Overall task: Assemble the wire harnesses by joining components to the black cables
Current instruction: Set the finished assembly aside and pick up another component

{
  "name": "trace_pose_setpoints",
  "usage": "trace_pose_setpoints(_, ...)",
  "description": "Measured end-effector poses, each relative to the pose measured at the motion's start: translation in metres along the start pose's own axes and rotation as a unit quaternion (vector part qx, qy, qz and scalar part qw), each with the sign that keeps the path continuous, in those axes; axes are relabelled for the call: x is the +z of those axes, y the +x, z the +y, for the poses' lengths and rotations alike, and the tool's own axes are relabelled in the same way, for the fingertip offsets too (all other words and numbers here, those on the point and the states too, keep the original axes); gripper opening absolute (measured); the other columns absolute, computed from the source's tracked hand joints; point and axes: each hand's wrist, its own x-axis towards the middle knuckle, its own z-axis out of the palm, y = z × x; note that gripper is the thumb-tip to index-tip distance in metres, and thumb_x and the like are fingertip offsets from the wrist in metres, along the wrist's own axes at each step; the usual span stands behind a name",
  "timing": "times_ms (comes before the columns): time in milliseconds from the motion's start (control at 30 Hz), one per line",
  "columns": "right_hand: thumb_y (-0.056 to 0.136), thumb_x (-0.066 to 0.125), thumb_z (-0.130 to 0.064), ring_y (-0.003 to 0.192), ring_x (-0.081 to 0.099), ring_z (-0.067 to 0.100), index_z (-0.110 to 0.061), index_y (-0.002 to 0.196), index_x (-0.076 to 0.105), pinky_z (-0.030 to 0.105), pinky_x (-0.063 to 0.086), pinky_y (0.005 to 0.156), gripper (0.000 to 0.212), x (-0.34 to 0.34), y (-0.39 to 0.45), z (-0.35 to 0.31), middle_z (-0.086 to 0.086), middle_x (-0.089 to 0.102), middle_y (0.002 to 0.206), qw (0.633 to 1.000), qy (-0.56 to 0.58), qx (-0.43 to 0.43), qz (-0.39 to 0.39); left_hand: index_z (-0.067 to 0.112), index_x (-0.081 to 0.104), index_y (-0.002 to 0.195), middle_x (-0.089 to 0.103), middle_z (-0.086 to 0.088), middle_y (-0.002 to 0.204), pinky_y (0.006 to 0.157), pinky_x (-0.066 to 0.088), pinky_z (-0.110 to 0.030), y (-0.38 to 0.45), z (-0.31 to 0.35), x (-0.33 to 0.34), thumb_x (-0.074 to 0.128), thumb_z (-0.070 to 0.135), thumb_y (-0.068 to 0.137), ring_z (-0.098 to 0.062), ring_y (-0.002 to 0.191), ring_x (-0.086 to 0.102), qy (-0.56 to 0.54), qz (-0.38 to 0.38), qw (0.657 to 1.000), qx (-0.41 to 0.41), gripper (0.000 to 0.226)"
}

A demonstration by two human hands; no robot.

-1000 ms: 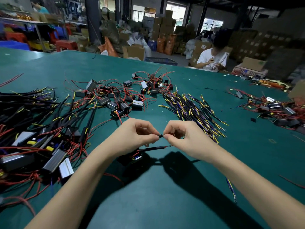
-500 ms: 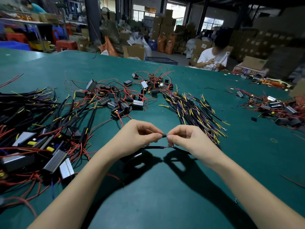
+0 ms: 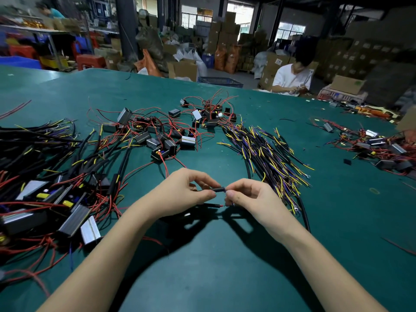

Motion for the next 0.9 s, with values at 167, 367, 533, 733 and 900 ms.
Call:
trace_pose_setpoints(167,0.089,0.062,-0.006,0.064,0.059,0.006,-0.006,0.083,0.067,0.013,0.046,0.066,0.008,-0.0013,0.0004,0.0021,0.002,0.067,0.069,0.999,0.019,-0.006,0.037,0.019,0.068,0.083,0.066,0.008,0.07,0.063,0.048,-0.022,0.0009,-0.0026,-0.0068,0.07,0.009,0.083,-0.007,0.055,0.058,-0.047,0.001,0.999,-0.02,0.009)
trace_pose_setpoints(367,0.09,0.061,-0.003,0.059,0.058,0.004,-0.006,0.081,0.067,0.012,0.045,0.062,0.011,-0.0003,0.0007,0.0006,0.002,0.065,0.067,0.998,0.015,-0.03,0.054,0.021,0.074,0.082,0.064,0.009,0.071,0.058,0.041,-0.012,0.001,-0.0016,-0.002,0.07,0.015,0.084,-0.004,0.056,0.053,-0.048,0.02,0.999,0.015,0.007)
trace_pose_setpoints(533,0.09,0.061,-0.005,0.073,0.067,0.007,-0.008,0.093,0.067,0.014,0.05,0.072,0.007,-0.0021,-0.0002,-0.0006,0.004,0.071,0.077,0.999,0.018,-0.027,0.04,0.021,0.074,0.085,0.071,0.005,0.073,0.061,0.043,-0.021,0.0013,-0.0012,-0.0016,0.069,0.015,0.086,-0.015,0.064,0.058,-0.056,0.055,0.997,0.015,0.008)
trace_pose_setpoints(733,0.084,0.067,0.0,0.074,0.066,0.009,-0.013,0.082,0.067,0.018,0.05,0.077,0.013,-0.0057,-0.0011,-0.0011,0.005,0.071,0.079,0.998,-0.024,-0.03,0.04,0.014,0.074,0.088,0.069,0.01,0.066,0.049,0.034,-0.007,0.001,0.0009,0.0016,0.069,0.012,0.086,0.004,0.047,0.049,-0.067,0.052,0.996,0.018,0.006)
trace_pose_setpoints(900,0.087,0.065,-0.004,0.071,0.064,0.007,-0.011,0.08,0.067,0.012,0.048,0.069,0.01,-0.0057,0.0018,-0.0008,-0.002,0.069,0.071,0.996,0.037,-0.044,0.063,0.021,0.075,0.087,0.07,0.007,0.069,0.04,0.024,-0.012,0.001,0.0017,-0.0006,0.067,0.018,0.088,-0.002,0.038,0.03,-0.053,0.068,0.996,0.039,0.008)
